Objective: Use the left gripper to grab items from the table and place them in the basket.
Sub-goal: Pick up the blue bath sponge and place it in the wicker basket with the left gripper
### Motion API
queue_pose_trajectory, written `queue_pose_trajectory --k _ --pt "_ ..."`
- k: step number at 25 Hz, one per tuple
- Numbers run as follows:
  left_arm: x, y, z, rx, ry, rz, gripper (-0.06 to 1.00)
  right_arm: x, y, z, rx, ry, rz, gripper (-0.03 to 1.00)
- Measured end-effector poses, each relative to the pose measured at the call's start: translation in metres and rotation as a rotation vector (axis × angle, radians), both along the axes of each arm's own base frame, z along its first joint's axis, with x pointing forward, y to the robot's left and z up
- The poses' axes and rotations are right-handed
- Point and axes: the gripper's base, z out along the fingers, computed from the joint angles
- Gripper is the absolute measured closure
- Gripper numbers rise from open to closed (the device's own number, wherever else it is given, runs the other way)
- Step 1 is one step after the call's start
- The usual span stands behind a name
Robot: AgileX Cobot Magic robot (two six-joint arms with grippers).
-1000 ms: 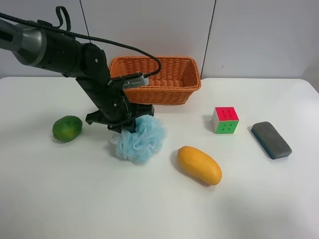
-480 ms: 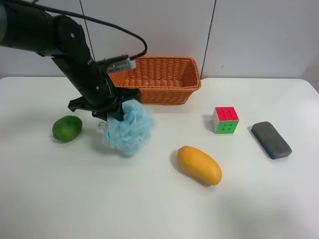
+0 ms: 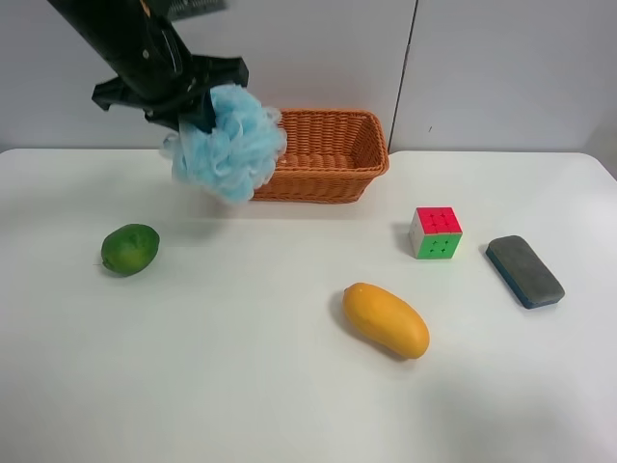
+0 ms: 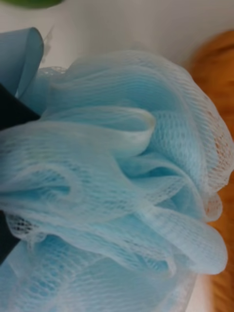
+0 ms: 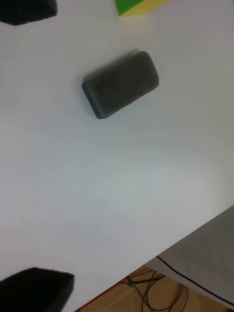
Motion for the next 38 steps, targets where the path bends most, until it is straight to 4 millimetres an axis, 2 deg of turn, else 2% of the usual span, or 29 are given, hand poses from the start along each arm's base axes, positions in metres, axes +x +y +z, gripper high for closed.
queue_pose_trajectory --k 4,8,15,18,24,27,29,30,31,34,36,38 --pt "0.021 -0.007 0.022 -0.001 -0.096 -0.006 0.79 0.000 0.000 0.000 0.000 0.000 0.000 -0.02" --pt "0.050 -0.019 0.014 0.009 -0.119 -0.025 0.79 0.000 0.000 0.000 0.000 0.000 0.000 -0.02" --pt "0.096 -0.039 -0.022 0.005 -0.139 -0.028 0.79 0.000 0.000 0.000 0.000 0.000 0.000 -0.02" --pt "0.110 -0.045 -0.049 0.002 -0.148 -0.024 0.79 0.000 0.000 0.000 0.000 0.000 0.000 -0.02" --pt "0.126 -0.052 -0.100 0.012 -0.123 -0.018 0.79 0.000 0.000 0.000 0.000 0.000 0.000 -0.02" --pt "0.128 -0.054 -0.111 0.005 -0.107 -0.015 0.79 0.000 0.000 0.000 0.000 0.000 0.000 -0.02" --pt "0.128 -0.054 -0.110 0.000 -0.110 -0.013 0.77 0.000 0.000 0.000 0.000 0.000 0.000 -0.02" --pt "0.129 -0.054 -0.109 -0.006 -0.117 -0.011 0.72 0.000 0.000 0.000 0.000 0.000 0.000 -0.02" --pt "0.129 -0.055 -0.109 -0.013 -0.121 -0.009 0.60 0.000 0.000 0.000 0.000 0.000 0.000 -0.02" --pt "0.129 -0.055 -0.108 -0.022 -0.126 -0.006 0.12 0.000 0.000 0.000 0.000 0.000 0.000 -0.02" --pt "0.130 -0.056 -0.108 -0.026 -0.126 -0.005 0.01 0.000 0.000 0.000 0.000 0.000 0.000 -0.02" --pt "0.129 -0.055 -0.105 -0.026 -0.126 -0.006 -0.03 0.000 0.000 0.000 0.000 0.000 0.000 -0.02"
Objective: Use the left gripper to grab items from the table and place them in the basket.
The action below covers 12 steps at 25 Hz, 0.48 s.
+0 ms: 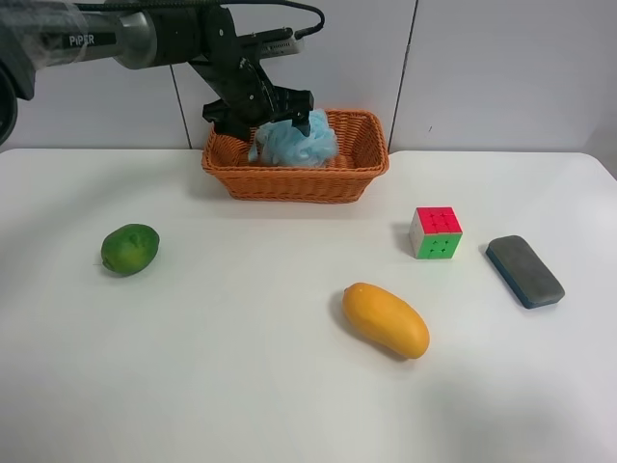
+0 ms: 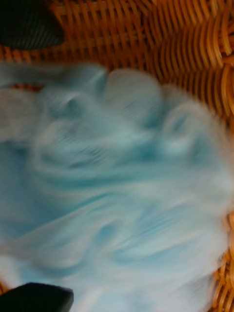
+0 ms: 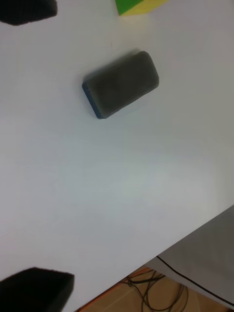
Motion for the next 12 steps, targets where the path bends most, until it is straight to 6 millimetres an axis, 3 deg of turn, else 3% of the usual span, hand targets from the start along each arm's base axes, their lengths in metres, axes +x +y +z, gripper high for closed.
queue_pose_trajectory --k 3,8,9,12 --pt "-0.005 0.002 0.017 -0.003 -0.006 -0.003 -0.04 0.000 0.000 0.000 0.000 0.000 0.000 -0.02" --pt "-0.028 0.012 0.073 0.011 0.008 -0.020 -0.05 0.000 0.000 0.000 0.000 0.000 0.000 -0.02" --pt "-0.028 0.012 0.073 0.011 0.008 -0.020 -0.05 0.000 0.000 0.000 0.000 0.000 0.000 -0.02" --pt "-0.048 0.023 0.106 0.064 0.028 -0.033 -0.05 0.000 0.000 0.000 0.000 0.000 0.000 -0.02"
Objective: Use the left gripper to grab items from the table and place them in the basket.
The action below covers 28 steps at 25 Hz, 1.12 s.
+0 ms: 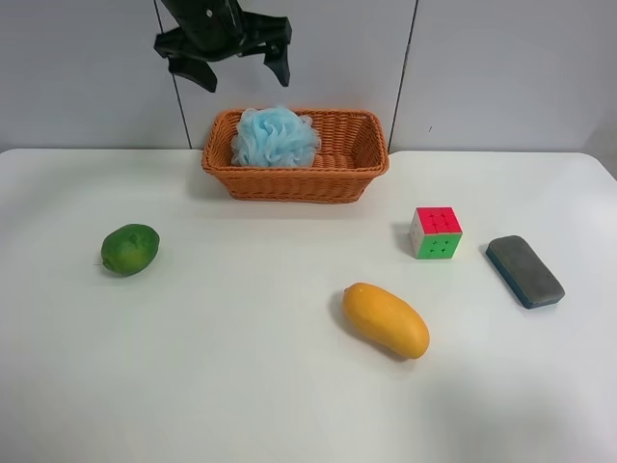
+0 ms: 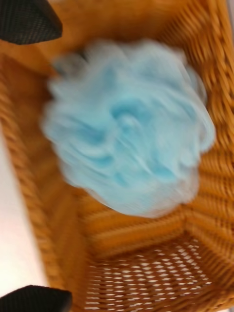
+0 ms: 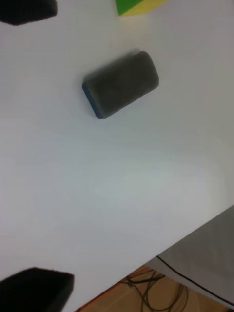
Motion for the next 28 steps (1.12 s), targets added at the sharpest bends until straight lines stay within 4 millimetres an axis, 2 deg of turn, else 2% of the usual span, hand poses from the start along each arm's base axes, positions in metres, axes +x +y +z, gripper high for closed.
queue_pose_trajectory --k 1,3,9,12,18,22,28 --pt "-0.013 0.008 0.018 0.046 0.017 -0.019 -0.05 0.000 0.000 0.000 0.000 0.000 0.000 -0.02" --pt "-0.026 0.015 0.031 0.087 0.020 -0.048 -0.05 0.000 0.000 0.000 0.000 0.000 0.000 -0.02" --pt "-0.076 0.036 0.040 0.108 0.026 -0.088 -0.05 0.000 0.000 0.000 0.000 0.000 0.000 -0.02" --pt "-0.114 0.052 0.044 0.088 -0.009 -0.088 -0.05 0.000 0.000 0.000 0.000 0.000 0.000 -0.02" --pt "-0.210 0.095 0.054 0.059 -0.113 -0.095 -0.05 0.000 0.000 0.000 0.000 0.000 0.000 -0.02" --pt "-0.267 0.120 0.050 0.038 -0.167 -0.092 -0.05 0.000 0.000 0.000 0.000 0.000 0.000 -0.02" --pt "-0.338 0.151 0.039 0.001 -0.263 -0.090 -0.05 0.000 0.000 0.000 0.000 0.000 0.000 -0.02"
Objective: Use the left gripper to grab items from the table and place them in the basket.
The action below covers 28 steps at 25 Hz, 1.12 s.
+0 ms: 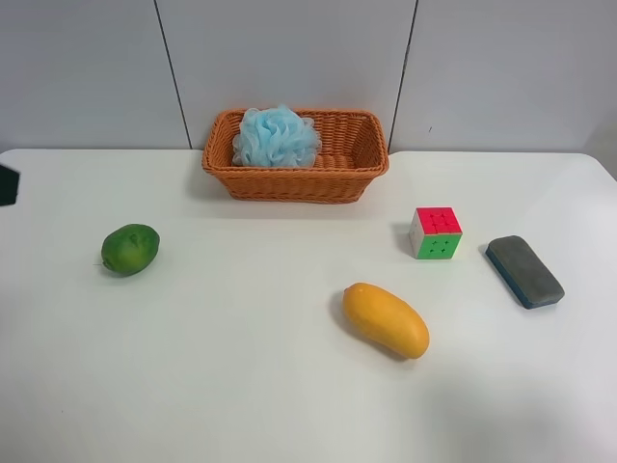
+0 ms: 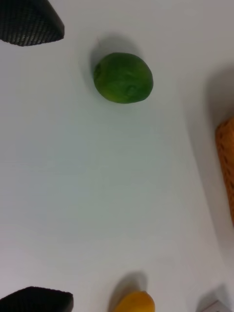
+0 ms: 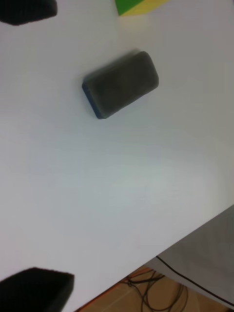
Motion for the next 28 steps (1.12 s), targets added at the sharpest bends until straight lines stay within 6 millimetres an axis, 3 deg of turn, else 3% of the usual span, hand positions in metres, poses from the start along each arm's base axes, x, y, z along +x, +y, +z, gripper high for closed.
queue_pose_trajectory --k 4,8,17,23,28 --pt "-0.031 0.014 -0.017 -0.009 -0.028 -0.004 -0.05 0.000 0.000 0.000 0.000 0.000 0.000 -0.02" --pt "-0.050 0.024 -0.031 0.016 -0.037 0.008 -0.05 0.000 0.000 0.000 0.000 0.000 0.000 -0.02" --pt "-0.082 0.038 -0.039 0.121 -0.119 0.125 -0.05 0.000 0.000 0.000 0.000 0.000 0.000 -0.02" --pt "-0.092 0.039 -0.065 0.121 -0.164 0.204 -0.05 0.000 0.000 0.000 0.000 0.000 0.000 -0.02" --pt "-0.105 0.038 -0.064 0.110 -0.248 0.212 -0.05 0.000 0.000 0.000 0.000 0.000 0.000 -0.02"
